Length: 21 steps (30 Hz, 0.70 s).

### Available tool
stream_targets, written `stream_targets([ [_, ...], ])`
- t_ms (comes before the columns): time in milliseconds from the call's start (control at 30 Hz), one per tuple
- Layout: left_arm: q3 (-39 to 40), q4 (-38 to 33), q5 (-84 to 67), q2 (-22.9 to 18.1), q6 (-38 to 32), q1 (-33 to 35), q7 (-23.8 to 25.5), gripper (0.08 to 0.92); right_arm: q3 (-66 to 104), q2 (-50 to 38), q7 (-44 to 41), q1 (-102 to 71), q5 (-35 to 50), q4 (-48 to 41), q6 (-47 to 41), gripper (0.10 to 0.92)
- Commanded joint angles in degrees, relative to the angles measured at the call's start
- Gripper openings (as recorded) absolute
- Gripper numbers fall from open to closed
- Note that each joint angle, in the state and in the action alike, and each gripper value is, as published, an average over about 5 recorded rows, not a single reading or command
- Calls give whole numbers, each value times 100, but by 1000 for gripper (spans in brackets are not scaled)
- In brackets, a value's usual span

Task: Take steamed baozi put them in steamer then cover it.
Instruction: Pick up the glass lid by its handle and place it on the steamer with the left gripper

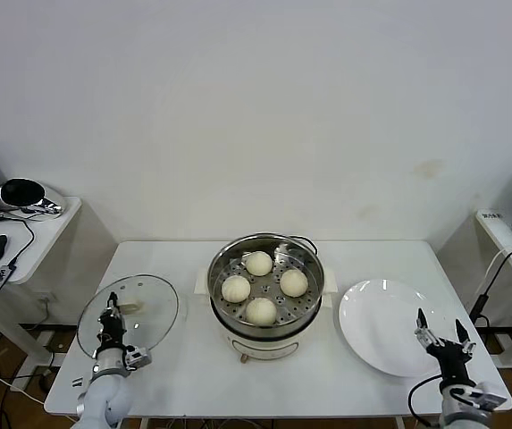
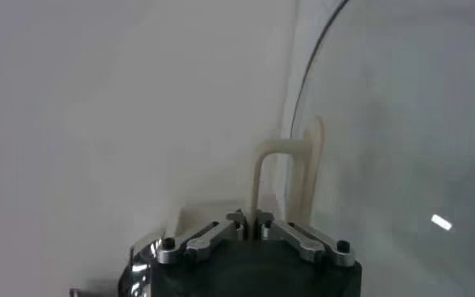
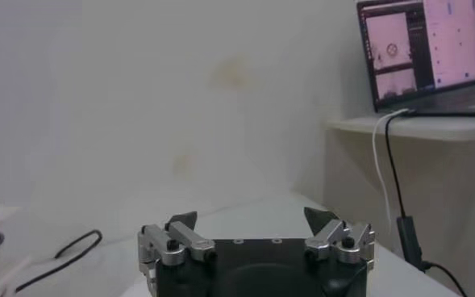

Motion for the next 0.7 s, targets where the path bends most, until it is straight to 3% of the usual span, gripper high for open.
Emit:
stream_targets([
  [33,323,-2154,-166,320,1911,666,448,146,81,2,84,86,-2,52,-324,823],
  [133,474,-2703,131,318,2444,659,1017,146,136,36,109,153,-39,73,-562,823],
  [400,931,-3598,1216,-146,3027,192,2294,146,248,50,37,86,-379,238,-820,823],
  [567,1492,-3984,1791,-510,3036,60,2796,146,279,77,11,33,-604,241,-772,823],
  [700,1878,-3799,2025,-792,3022,-180,2914,146,271,131,6,52,-723,176,-744,823],
])
